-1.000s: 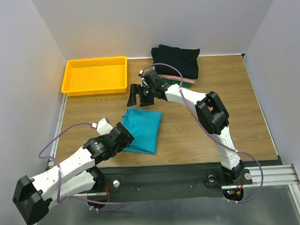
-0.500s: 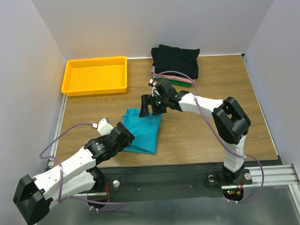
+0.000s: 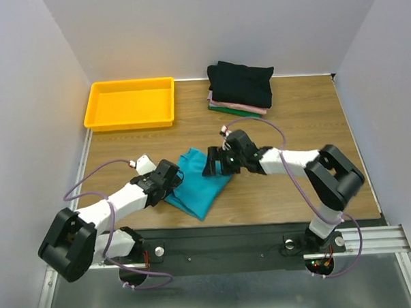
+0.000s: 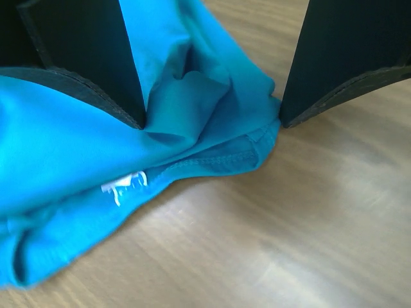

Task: Fold and stack the t-shirts
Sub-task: Fold the tshirt

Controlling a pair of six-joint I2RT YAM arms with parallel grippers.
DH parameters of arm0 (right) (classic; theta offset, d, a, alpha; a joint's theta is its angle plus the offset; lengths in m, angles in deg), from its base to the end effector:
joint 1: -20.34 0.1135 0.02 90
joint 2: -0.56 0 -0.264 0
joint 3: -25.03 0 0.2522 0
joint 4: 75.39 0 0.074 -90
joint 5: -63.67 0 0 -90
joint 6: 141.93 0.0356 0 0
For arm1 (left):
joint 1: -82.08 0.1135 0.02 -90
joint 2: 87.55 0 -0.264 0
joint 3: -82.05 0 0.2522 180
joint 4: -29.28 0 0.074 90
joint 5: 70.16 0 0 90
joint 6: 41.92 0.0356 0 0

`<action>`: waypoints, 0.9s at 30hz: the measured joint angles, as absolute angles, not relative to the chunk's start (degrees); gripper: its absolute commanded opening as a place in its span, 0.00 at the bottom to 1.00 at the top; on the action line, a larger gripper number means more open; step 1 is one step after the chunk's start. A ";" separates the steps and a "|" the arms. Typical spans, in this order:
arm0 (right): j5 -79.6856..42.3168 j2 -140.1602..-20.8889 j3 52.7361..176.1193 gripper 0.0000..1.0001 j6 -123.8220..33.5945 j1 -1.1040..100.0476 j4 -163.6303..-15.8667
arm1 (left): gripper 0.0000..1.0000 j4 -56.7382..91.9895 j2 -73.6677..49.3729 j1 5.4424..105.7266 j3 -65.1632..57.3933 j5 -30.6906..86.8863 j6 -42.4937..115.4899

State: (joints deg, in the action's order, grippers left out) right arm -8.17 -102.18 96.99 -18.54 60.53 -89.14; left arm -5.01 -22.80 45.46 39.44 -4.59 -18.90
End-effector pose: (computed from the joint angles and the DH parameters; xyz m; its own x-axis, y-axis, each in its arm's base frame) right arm 0.2768 0.2484 0.1663 -0.8782 -0.0573 -0.4749 -0.3589 0.7354 0.5748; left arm 0.1692 -0.1074 0.1686 -0.5924 -0.6038 -0.5334 -0.4749 0.7965 -0.3742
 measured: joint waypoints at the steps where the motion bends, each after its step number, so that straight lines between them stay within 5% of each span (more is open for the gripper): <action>1: -9.51 -98.93 92.88 1.00 -16.95 61.27 -88.03 | 0.98 -4.05 -21.34 45.48 38.70 -4.50 -17.81; 10: -21.00 -76.33 70.98 1.00 -1.87 73.47 -87.46 | 0.98 5.06 -9.62 45.57 29.72 -2.42 -6.12; 21: -36.15 -71.19 78.82 0.99 -7.72 73.29 -94.72 | 0.98 4.45 -22.06 45.62 29.67 -4.46 -3.19; 27: -41.24 -79.34 84.79 0.68 -10.26 70.50 -95.31 | 0.91 9.19 -27.96 45.79 34.83 0.55 -0.87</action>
